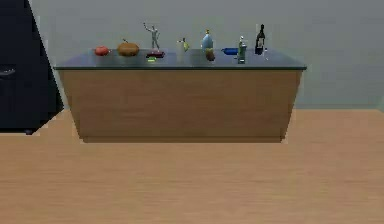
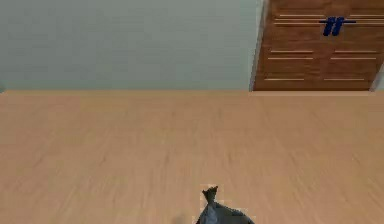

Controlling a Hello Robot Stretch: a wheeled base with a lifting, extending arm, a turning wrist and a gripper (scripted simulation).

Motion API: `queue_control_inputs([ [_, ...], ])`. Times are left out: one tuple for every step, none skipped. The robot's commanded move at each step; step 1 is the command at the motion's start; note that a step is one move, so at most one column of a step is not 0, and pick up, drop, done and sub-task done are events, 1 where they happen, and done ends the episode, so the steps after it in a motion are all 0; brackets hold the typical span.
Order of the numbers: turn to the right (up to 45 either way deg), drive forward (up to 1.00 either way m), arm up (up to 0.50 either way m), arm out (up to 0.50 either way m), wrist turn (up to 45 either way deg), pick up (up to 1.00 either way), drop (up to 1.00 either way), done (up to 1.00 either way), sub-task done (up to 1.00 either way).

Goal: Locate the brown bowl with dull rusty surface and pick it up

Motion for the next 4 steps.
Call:
queue_control_inputs([
  [-45.0,0.0,0.0,0.0,0.0,0.0,0.0,0.0,0.0],
  [-42.0,0.0,0.0,0.0,0.0,0.0,0.0,0.0,0.0],
  [0.0,0.3,0.0,0.0,0.0,0.0,0.0,0.0,0.0],
  [-45.0,0.0,0.0,0.0,0.0,0.0,0.0,0.0,0.0],
])
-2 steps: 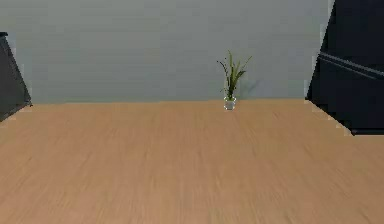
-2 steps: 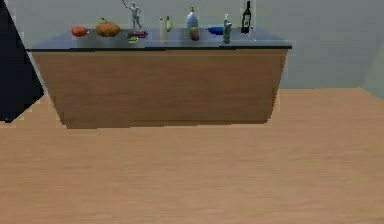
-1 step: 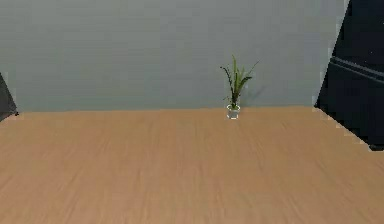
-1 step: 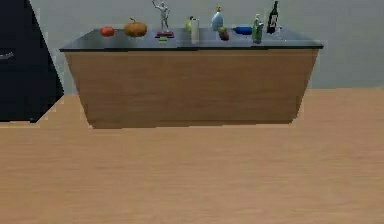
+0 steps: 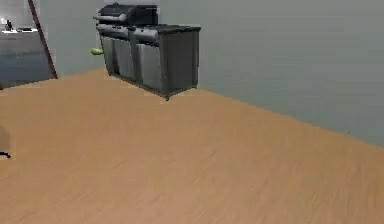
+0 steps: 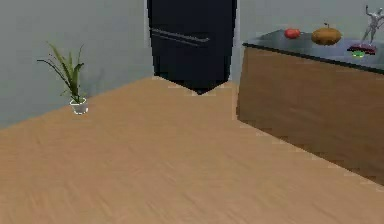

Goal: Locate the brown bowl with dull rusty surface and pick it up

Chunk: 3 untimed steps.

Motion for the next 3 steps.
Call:
queue_control_inputs([
  [-45.0,0.0,0.0,0.0,0.0,0.0,0.0,0.0,0.0],
  [0.0,0.2,0.0,0.0,0.0,0.0,0.0,0.0,0.0],
  [3.0,0.0,0.0,0.0,0.0,0.0,0.0,0.0,0.0],
])
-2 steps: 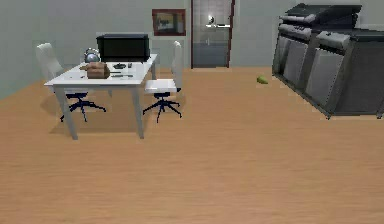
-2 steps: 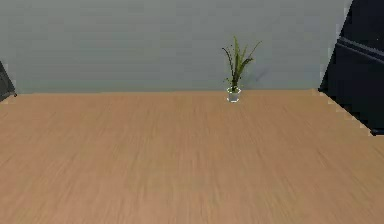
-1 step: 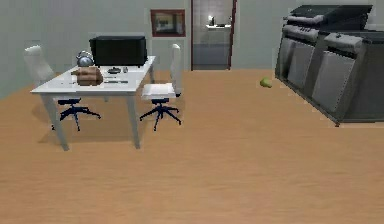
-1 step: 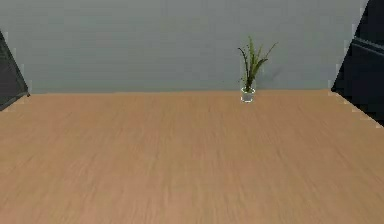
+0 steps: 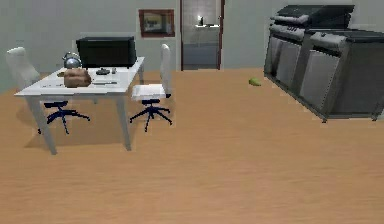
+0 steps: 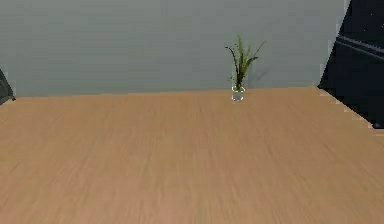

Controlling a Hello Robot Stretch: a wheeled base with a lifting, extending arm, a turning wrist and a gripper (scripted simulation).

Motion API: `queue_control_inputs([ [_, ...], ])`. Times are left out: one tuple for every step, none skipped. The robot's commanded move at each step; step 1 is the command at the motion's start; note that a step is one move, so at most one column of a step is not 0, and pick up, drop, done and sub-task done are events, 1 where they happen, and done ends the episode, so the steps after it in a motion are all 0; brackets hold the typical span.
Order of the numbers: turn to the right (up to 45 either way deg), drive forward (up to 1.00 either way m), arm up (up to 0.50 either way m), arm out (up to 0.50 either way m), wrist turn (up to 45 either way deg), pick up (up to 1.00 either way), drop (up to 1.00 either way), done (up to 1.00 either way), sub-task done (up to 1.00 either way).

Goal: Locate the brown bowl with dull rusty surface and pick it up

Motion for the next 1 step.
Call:
queue_control_inputs([
  [6.0,0.0,0.0,0.0,0.0,0.0,0.0,0.0,0.0],
])
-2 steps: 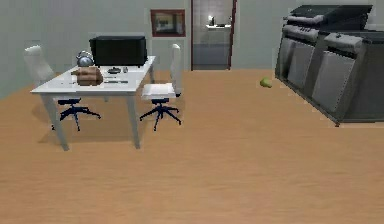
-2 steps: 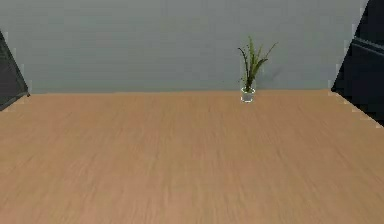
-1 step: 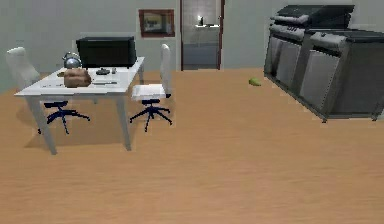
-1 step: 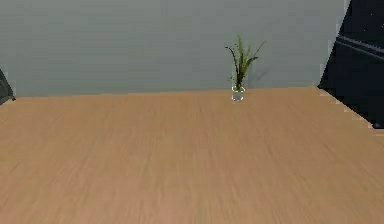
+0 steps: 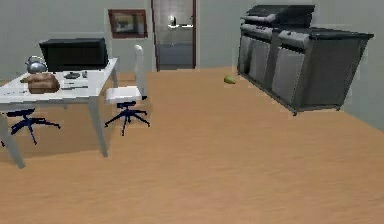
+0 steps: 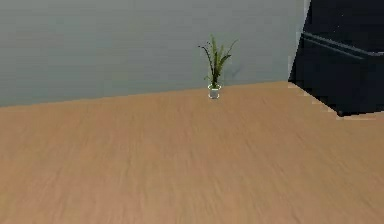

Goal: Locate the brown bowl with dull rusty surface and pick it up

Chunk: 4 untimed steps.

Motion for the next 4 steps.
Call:
queue_control_inputs([
  [0.0,1.0,0.0,0.0,0.0,0.0,0.0,0.0,0.0],
  [0.0,1.0,0.0,0.0,0.0,0.0,0.0,0.0,0.0],
  [15.0,0.0,0.0,0.0,0.0,0.0,0.0,0.0,0.0],
  [0.0,0.15,0.0,0.0,0.0,0.0,0.0,0.0,0.0],
])
